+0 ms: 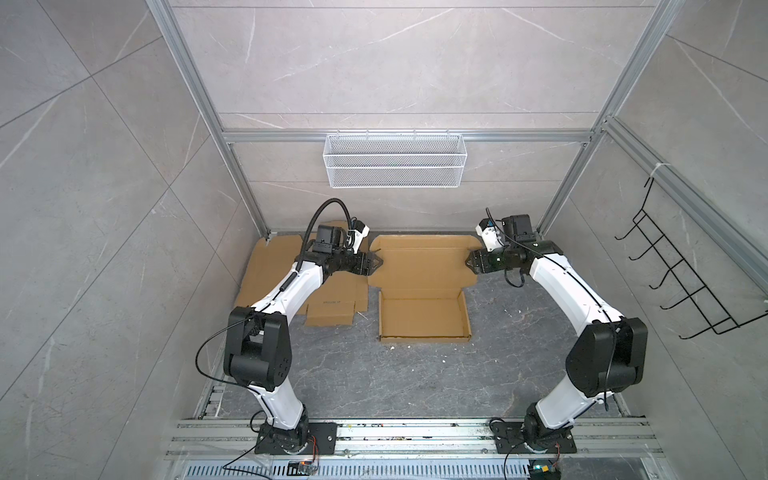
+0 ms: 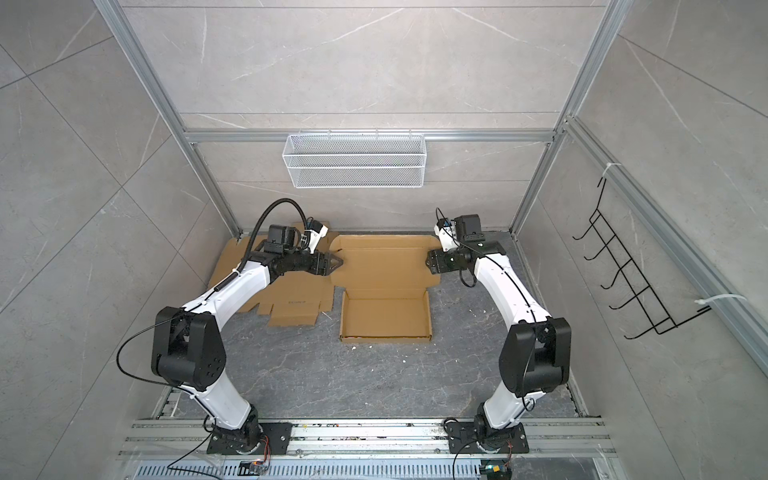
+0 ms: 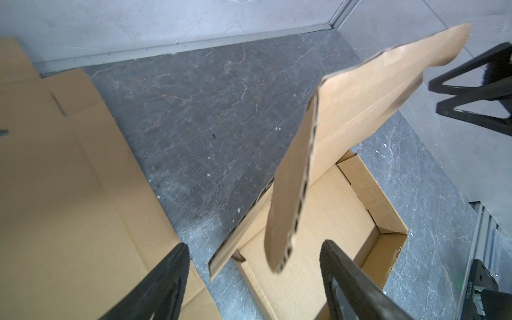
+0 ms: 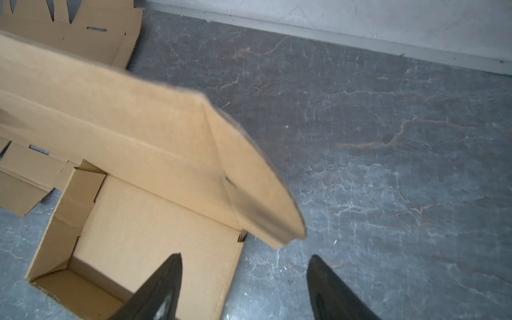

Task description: Fold the paper box

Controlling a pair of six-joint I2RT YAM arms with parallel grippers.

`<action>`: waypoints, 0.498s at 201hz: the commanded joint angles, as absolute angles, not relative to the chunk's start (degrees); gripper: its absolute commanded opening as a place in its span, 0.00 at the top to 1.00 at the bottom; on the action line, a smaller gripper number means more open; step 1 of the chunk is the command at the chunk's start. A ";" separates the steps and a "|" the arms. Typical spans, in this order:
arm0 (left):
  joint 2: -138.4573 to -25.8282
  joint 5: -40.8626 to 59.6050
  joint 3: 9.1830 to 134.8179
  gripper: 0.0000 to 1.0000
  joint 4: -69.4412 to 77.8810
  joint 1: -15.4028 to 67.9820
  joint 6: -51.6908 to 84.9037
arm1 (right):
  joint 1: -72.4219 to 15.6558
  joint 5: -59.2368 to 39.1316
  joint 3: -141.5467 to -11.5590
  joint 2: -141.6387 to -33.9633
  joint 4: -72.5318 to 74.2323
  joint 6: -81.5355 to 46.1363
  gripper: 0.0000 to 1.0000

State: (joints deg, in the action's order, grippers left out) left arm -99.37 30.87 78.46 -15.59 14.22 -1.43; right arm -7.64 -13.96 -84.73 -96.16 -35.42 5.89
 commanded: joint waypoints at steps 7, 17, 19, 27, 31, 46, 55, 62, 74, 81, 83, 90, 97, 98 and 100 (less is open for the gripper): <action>-101.00 36.07 79.50 0.31 -12.32 13.30 -4.40 | -7.20 -16.53 -82.44 -97.82 -29.42 7.46 0.27; -101.29 37.12 79.50 0.34 -12.14 13.23 -4.92 | -7.16 -17.28 -81.90 -97.87 -28.42 7.71 0.28; -101.35 37.27 79.42 0.34 -12.09 13.26 -5.03 | -7.19 -17.35 -81.71 -97.90 -28.22 7.77 0.28; -101.55 37.74 79.19 0.36 -11.80 13.20 -5.46 | -7.16 -17.87 -81.36 -97.96 -27.70 8.06 0.28; -101.72 38.07 79.06 0.37 -11.58 13.26 -5.61 | -7.12 -18.22 -81.25 -98.07 -27.49 8.21 0.29; -102.38 38.49 78.95 0.42 -11.26 13.19 -5.96 | -7.14 -19.25 -81.11 -98.43 -27.39 8.56 0.31; -102.74 38.56 79.14 0.46 -11.34 13.24 -5.93 | -7.13 -20.00 -80.95 -98.55 -27.42 8.79 0.33; -102.91 38.54 79.27 0.49 -11.28 13.24 -5.87 | -7.10 -20.37 -80.65 -98.54 -27.38 8.79 0.35; -103.12 38.54 79.44 0.55 -11.18 13.25 -5.62 | -7.16 -20.65 -80.20 -98.36 -27.28 8.71 0.38; -103.20 38.66 79.51 0.58 -11.01 13.24 -5.39 | -7.17 -20.82 -79.75 -98.02 -27.03 8.62 0.40; -103.19 38.65 79.53 0.59 -10.99 13.20 -5.37 | -7.15 -20.89 -79.59 -97.96 -26.95 8.55 0.40; -103.16 38.75 79.41 0.64 -10.92 13.20 -5.25 | -7.12 -21.15 -79.20 -97.67 -26.75 8.40 0.42; -103.03 38.79 79.39 0.69 -10.89 13.26 -5.01 | -7.17 -21.22 -78.81 -97.41 -26.47 8.11 0.44; -103.02 38.82 79.33 0.69 -10.89 13.27 -4.97 | -7.19 -21.20 -78.73 -97.40 -26.46 8.06 0.44; -102.97 38.84 79.36 0.71 -10.83 13.29 -4.89 | -7.14 -21.32 -78.55 -97.32 -26.39 8.01 0.45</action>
